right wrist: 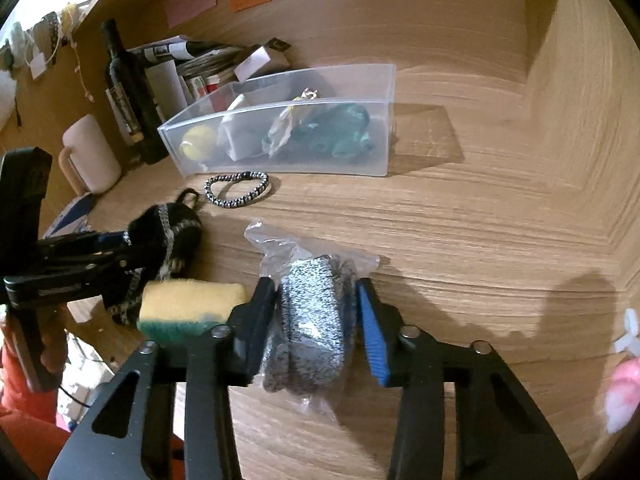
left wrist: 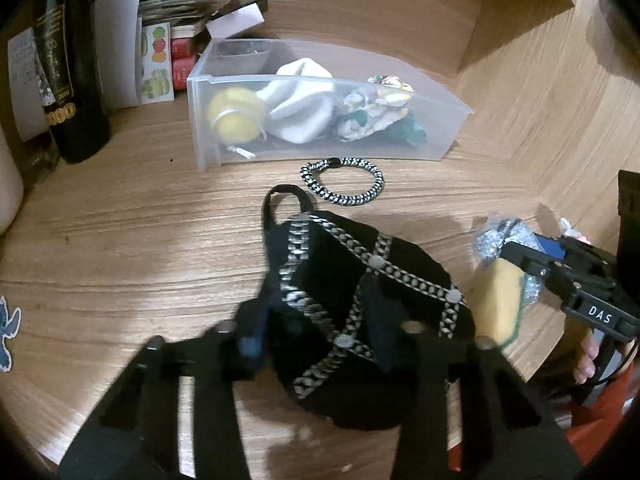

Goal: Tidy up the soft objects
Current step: 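Grasp the black chain-pattern cap with the left tool while the right tool grasps the bagged grey sock, then carry the cap into the bin with the left tool while the right tool drops the bagged sock in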

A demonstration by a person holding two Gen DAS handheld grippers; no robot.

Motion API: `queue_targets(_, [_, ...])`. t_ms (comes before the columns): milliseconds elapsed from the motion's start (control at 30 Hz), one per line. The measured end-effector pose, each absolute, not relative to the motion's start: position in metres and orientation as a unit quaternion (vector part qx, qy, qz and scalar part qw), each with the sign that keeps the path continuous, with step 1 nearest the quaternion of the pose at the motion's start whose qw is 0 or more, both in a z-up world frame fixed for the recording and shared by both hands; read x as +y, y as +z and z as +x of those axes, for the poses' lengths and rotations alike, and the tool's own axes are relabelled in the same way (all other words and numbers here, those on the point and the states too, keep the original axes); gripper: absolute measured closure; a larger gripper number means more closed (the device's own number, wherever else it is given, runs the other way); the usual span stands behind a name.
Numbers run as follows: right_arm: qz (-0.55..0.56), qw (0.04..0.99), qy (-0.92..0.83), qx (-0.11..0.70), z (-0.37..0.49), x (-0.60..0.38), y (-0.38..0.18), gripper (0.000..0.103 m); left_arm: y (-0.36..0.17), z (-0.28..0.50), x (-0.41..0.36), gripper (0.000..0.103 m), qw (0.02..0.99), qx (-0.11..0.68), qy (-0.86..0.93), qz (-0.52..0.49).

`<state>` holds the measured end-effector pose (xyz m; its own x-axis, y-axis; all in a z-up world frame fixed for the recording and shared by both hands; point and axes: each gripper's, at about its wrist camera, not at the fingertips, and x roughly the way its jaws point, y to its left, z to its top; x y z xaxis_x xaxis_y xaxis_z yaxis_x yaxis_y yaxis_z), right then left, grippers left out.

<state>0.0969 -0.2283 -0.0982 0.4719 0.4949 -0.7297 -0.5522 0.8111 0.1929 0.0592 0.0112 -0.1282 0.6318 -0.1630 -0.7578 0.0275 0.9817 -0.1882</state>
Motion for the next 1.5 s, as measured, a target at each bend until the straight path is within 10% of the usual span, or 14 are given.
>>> queue_targets(1500, [-0.039, 0.922, 0.300, 0.244, 0.185, -0.186, 0.012, 0.078, 0.016, 0.141, 0.061, 0.091, 0.972, 0.231, 0.007, -0.049])
